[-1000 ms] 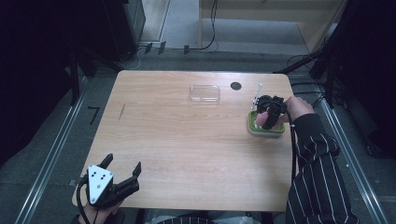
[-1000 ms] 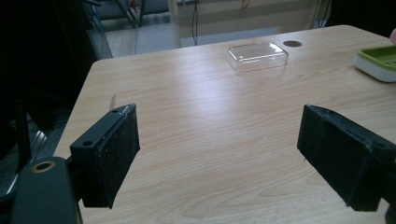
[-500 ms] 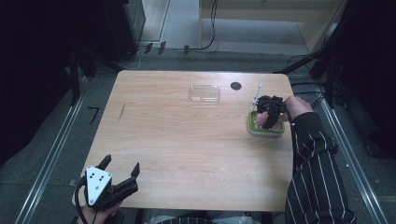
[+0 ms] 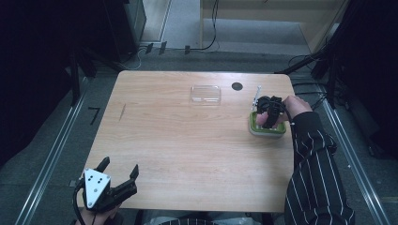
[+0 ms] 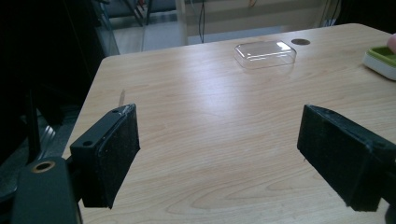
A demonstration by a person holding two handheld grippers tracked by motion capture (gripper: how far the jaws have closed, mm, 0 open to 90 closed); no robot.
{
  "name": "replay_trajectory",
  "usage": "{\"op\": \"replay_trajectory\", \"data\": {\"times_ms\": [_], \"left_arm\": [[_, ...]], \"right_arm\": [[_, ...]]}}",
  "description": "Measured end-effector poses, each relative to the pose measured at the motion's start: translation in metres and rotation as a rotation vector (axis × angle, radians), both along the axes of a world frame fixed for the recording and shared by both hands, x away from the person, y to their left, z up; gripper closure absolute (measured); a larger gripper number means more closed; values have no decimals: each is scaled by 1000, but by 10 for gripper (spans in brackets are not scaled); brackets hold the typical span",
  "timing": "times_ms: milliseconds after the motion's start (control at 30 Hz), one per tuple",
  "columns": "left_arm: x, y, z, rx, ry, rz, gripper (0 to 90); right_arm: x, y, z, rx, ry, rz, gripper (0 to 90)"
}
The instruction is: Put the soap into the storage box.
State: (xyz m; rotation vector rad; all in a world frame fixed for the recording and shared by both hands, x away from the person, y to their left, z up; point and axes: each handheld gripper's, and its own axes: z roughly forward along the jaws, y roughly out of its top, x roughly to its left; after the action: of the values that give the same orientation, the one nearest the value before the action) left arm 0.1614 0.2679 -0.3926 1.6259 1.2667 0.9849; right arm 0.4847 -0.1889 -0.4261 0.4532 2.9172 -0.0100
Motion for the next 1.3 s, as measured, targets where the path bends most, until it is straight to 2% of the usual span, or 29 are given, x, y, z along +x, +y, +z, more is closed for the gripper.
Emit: {"op": "replay_trajectory", "data": {"times_ms": [167, 567, 733, 1300], "left_arm": [[-2, 1, 0, -3, -1, 5, 134], [-2, 2, 0, -2, 1, 9, 133], [-2, 2, 0, -3, -1, 10, 134], [-2, 2, 0, -2, 0, 8, 133]], "right_arm": [[4, -1, -4, -1, 0, 20, 388], [8, -5, -14, -1, 24, 14, 388], [10, -5, -17, -18, 11, 18, 388], [11, -4, -21, -36, 17, 6, 387]]}}
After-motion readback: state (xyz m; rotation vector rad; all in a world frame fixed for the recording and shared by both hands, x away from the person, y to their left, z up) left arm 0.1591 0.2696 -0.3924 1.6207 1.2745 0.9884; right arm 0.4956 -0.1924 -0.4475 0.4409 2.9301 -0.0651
